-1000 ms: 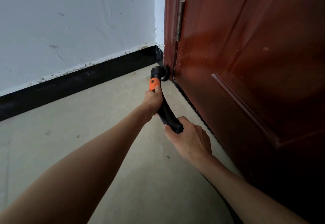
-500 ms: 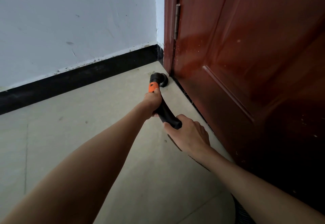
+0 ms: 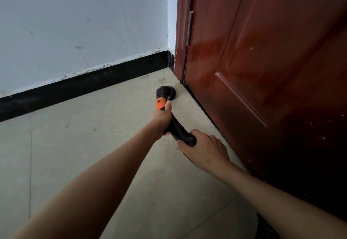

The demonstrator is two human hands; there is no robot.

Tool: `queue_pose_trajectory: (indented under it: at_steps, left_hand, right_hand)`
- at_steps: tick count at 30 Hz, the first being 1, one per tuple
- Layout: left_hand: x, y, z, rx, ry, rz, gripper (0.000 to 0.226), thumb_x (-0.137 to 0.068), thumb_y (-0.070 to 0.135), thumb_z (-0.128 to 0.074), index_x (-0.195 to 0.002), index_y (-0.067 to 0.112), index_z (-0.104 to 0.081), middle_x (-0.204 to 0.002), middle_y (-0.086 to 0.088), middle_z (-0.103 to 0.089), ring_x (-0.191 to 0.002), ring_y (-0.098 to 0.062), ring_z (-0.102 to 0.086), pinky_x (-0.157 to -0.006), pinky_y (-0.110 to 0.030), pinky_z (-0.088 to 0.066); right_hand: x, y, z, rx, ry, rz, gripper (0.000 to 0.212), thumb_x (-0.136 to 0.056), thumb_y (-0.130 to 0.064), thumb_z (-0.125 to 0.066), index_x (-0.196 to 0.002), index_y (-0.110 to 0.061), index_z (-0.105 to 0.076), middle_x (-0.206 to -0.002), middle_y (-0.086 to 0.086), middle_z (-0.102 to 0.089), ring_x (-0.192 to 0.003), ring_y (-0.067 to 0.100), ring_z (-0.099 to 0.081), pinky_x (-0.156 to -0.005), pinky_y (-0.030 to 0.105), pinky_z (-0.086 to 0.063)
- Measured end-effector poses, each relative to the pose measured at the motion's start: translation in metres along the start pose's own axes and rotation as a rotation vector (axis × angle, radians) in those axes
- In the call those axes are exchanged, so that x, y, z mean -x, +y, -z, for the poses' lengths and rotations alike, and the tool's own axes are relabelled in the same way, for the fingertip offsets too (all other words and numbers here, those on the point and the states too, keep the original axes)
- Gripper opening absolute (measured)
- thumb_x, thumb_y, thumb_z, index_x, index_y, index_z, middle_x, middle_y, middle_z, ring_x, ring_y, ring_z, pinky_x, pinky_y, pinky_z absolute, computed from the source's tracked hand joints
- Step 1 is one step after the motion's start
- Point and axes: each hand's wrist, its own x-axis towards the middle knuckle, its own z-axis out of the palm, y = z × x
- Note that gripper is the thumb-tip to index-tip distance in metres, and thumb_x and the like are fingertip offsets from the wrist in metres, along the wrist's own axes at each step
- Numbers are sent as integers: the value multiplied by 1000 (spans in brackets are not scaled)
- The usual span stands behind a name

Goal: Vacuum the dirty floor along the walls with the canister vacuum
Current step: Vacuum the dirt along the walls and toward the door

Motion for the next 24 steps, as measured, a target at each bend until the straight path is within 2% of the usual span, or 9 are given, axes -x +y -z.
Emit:
queue_pose_trajectory:
  at_steps: [4,8,11,16,18,21,24]
  left_hand:
    - [-13,10,13,-22,44,-17,46,-100,42,-34,-128,6,-39,-85,-8,-49,-70,-18,-51,-52,-29,-44]
    - [-34,11,26,-21,132,-36,48,-101,40,-30,-133,5,-36,-103,-13,-49,-83,-23,-52,-52,-29,-41]
    - [-49,10,37,-28,176,-37,47,-101,39,-28,-130,4,-37,-97,-12,-50,-84,-23,-51,-59,-31,-43]
    - [-75,27,48,-50,184,-63,50,-101,40,-29,-135,4,-36,-107,-13,-47,-95,-27,-50,-73,-37,-45]
    - [-82,35,46,-84,167,-77,49,-101,40,-29,-133,3,-37,-107,-13,-47,-94,-27,-50,-72,-37,-45]
    - [-87,44,39,-163,135,-92,50,-101,39,-29,-132,2,-39,-103,-13,-47,-85,-25,-50,-61,-31,-43]
    - [-88,50,32,-192,93,-96,46,-101,38,-29,-130,3,-39,-88,-9,-48,-71,-19,-48,-55,-27,-41]
  right_hand:
    - [-16,-14,-8,-43,-11,-2,34,-89,-57,-52,-92,-23,-53,-80,-3,-60,-77,22,-58,-64,29,-36]
    - [-38,-24,-15,-22,-49,33,33,-89,-55,-52,-98,-24,-55,-83,-1,-60,-79,25,-56,-67,31,-37]
    - [-54,-31,-22,17,-67,65,32,-90,-54,-51,-99,-23,-54,-83,0,-57,-80,27,-52,-69,31,-35]
    - [-80,-42,-31,-53,-54,51,30,-89,-53,-51,-95,-24,-54,-81,0,-60,-79,26,-56,-67,32,-36]
    - [-88,-42,-32,-83,-35,34,32,-89,-54,-52,-96,-23,-55,-82,-1,-60,-79,24,-56,-66,31,-36]
    - [-93,-40,-31,-103,-6,13,34,-90,-54,-51,-100,-22,-57,-83,-1,-61,-78,23,-56,-65,31,-36]
    - [-94,-38,-29,-124,20,-7,35,-90,-55,-51,-100,-22,-57,-81,-1,-60,-75,22,-56,-63,30,-36]
